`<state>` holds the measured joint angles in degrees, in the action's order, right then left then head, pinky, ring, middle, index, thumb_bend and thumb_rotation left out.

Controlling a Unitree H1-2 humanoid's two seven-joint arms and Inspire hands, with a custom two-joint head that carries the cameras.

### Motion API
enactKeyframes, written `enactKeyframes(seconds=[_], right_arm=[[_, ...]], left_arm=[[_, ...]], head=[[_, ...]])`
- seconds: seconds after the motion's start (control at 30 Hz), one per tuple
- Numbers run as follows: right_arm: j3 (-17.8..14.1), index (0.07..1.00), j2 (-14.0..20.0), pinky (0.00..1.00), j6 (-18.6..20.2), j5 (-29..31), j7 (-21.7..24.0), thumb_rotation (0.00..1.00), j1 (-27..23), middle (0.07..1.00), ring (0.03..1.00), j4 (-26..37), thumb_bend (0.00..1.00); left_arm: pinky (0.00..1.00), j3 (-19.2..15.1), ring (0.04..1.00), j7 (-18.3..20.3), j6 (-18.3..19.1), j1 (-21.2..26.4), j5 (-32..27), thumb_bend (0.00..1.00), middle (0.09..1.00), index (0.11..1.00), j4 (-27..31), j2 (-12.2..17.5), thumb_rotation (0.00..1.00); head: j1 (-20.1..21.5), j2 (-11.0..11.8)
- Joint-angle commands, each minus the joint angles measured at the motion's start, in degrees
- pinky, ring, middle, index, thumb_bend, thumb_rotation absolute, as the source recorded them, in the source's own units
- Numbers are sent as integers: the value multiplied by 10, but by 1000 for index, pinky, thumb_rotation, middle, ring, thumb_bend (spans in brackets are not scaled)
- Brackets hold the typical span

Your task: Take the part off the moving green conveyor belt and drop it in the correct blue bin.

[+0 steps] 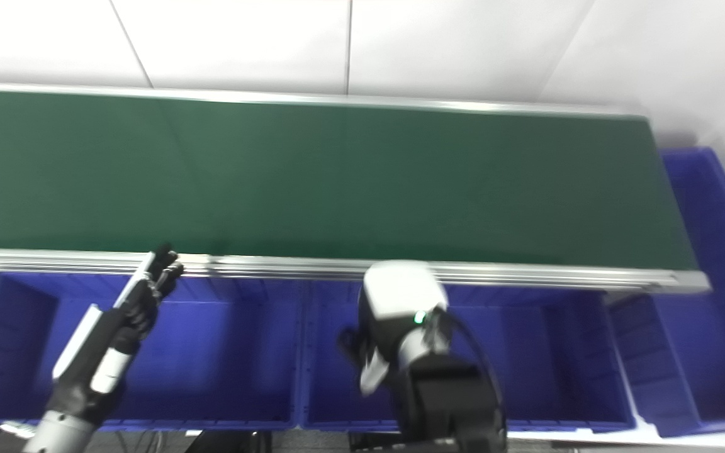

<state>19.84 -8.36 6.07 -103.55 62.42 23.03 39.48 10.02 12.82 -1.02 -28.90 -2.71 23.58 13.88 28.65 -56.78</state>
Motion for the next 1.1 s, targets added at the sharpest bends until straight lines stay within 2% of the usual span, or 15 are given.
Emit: enactKeyframes(seconds=[0.0, 0.13, 0.27, 0.33, 0.37, 0.4, 0.43, 0.5, 0.7, 0.83, 1.07], right_arm=[[9, 490, -45, 217, 5, 4, -42, 0, 11, 478, 331, -4, 529], [-6, 525, -43, 257, 12, 8, -70, 0, 9, 427, 385, -47, 523], [-19, 525, -31, 238, 21, 32, -122, 0, 10, 411, 359, -80, 522], [-29, 496, -23, 215, 27, 53, -154, 0, 9, 461, 321, -99, 528], [-33, 606, -18, 286, 29, 64, -169, 175, 9, 534, 405, -107, 696], [-37, 643, -11, 311, 30, 71, -190, 236, 10, 559, 434, -116, 753], [-39, 712, -6, 466, 31, 77, -205, 413, 11, 684, 586, -123, 860], [-39, 794, 3, 603, 30, 76, -225, 592, 11, 784, 718, -134, 967], [-33, 827, 18, 719, 26, 74, -247, 740, 13, 822, 769, -146, 1000], [-28, 832, 23, 807, 27, 74, -256, 791, 16, 852, 808, -149, 1000], [-27, 826, 27, 774, 28, 91, -261, 797, 23, 831, 797, -144, 1000]], left_arm=[[998, -4, 965, 5, 4, -4, -10, 829, 1000, 1000, 23, 5, 920], [996, -3, 969, 4, 16, -5, -11, 859, 1000, 1000, 30, 1, 924], [994, 0, 970, 3, 17, -8, -5, 872, 1000, 1000, 33, -4, 918], [999, 3, 968, 3, 14, -9, 3, 858, 1000, 1000, 32, -6, 921], [1000, 5, 965, 2, 13, -10, 8, 856, 1000, 1000, 32, -7, 932], [1000, 7, 964, 1, 13, -11, 11, 855, 1000, 1000, 33, -9, 936], [1000, 8, 963, 0, 13, -12, 13, 860, 1000, 1000, 33, -10, 941], [1000, 12, 965, -1, 9, -15, 17, 853, 1000, 1000, 33, -11, 952], [1000, 16, 964, -3, 1, -20, 29, 850, 1000, 1000, 31, -11, 965], [1000, 19, 963, -2, 0, -22, 34, 860, 1000, 1000, 27, -11, 955], [996, 23, 949, -3, -8, -20, 36, 857, 1000, 1000, 14, -17, 943]], head=[[1, -2], [-5, 0], [-12, 1], [-19, 2], [-22, 4], [-26, 6], [-28, 9], [-34, 13], [-45, 19], [-55, 25], [-64, 34]])
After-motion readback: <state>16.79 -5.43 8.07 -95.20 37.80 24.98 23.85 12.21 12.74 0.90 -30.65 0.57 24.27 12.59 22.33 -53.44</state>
